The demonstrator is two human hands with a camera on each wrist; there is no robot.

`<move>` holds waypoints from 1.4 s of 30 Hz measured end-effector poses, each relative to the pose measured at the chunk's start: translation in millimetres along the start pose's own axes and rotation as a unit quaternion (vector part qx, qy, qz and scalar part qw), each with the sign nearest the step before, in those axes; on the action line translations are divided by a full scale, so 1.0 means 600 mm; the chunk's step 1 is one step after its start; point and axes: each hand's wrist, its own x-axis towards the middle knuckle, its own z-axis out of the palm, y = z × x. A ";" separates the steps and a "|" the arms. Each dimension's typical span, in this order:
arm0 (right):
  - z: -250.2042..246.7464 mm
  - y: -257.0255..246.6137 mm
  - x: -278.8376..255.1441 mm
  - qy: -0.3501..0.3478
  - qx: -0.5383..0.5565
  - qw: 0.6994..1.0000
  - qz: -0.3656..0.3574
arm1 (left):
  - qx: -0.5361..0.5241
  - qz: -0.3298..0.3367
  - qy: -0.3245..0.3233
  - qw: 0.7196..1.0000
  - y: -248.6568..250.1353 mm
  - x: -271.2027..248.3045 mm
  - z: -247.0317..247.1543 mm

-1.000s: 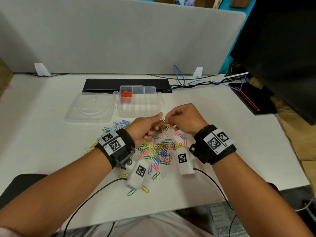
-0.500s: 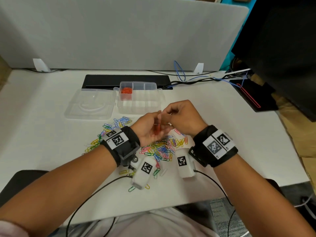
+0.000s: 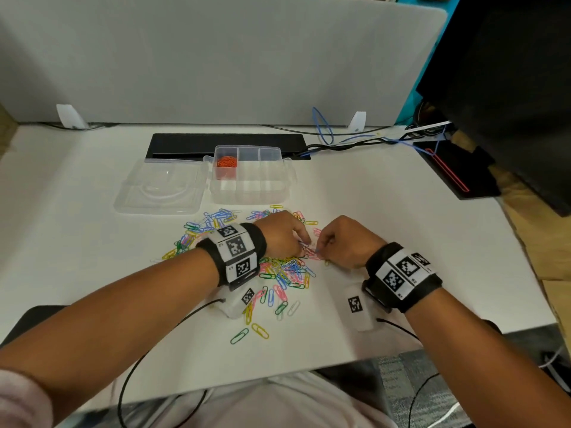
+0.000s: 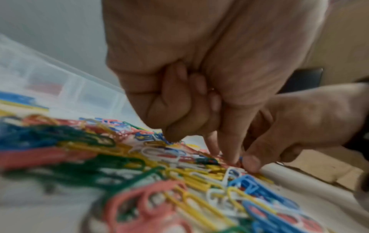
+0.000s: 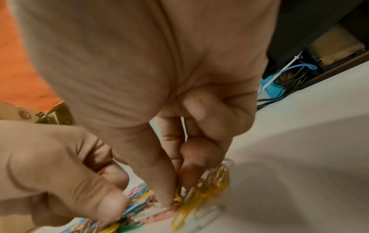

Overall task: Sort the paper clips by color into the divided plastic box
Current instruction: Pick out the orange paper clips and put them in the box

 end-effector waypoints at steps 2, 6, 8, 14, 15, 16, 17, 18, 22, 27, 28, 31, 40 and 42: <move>-0.002 0.004 0.001 0.001 0.035 0.999 -0.006 | 0.021 0.000 -0.005 1.000 -0.007 0.008 -0.001; -0.019 0.012 0.001 0.016 0.104 0.994 -0.017 | 0.003 0.021 0.016 1.000 -0.003 0.008 -0.009; -0.028 0.013 0.000 0.029 0.101 0.994 -0.010 | 0.004 0.040 0.011 0.999 0.004 0.009 -0.008; -0.033 0.017 -0.009 0.080 0.054 0.995 0.003 | -0.027 0.064 -0.018 0.997 0.013 0.012 -0.002; -0.030 0.012 -0.017 0.075 0.038 0.996 -0.007 | -0.019 0.068 -0.024 0.997 0.015 0.009 -0.001; -0.025 0.004 -0.027 0.058 0.019 0.998 -0.018 | -0.008 0.070 -0.036 0.997 0.015 0.006 0.001; -0.017 -0.004 -0.036 0.034 0.000 0.999 -0.028 | 0.012 0.070 -0.050 0.996 0.016 0.003 0.002; -0.008 -0.011 -0.043 0.010 -0.015 0.999 -0.033 | 0.038 0.070 -0.059 0.995 0.018 -0.001 0.004; 0.021 -0.021 -0.042 -0.010 -0.056 0.998 -0.019 | 0.088 0.053 -0.047 0.994 0.023 -0.007 0.009; 0.020 -0.017 -0.034 -0.014 -0.052 0.998 -0.019 | 0.058 0.055 -0.007 0.997 0.017 -0.007 0.000; 0.015 -0.014 -0.036 -0.009 -0.035 0.999 -0.015 | 0.021 0.048 0.018 0.998 0.015 -0.008 -0.005; -0.009 -0.008 -0.043 0.033 0.037 0.998 -0.036 | -0.191 -0.036 0.050 0.980 0.007 -0.006 -0.016; -0.014 -0.032 -0.076 0.030 0.061 0.990 -0.126 | -0.493 -0.157 -0.038 0.855 -0.008 -0.013 0.012; 0.006 -0.029 -0.086 -0.041 -0.036 0.994 -0.096 | -0.376 -0.127 -0.002 0.918 -0.016 -0.015 0.002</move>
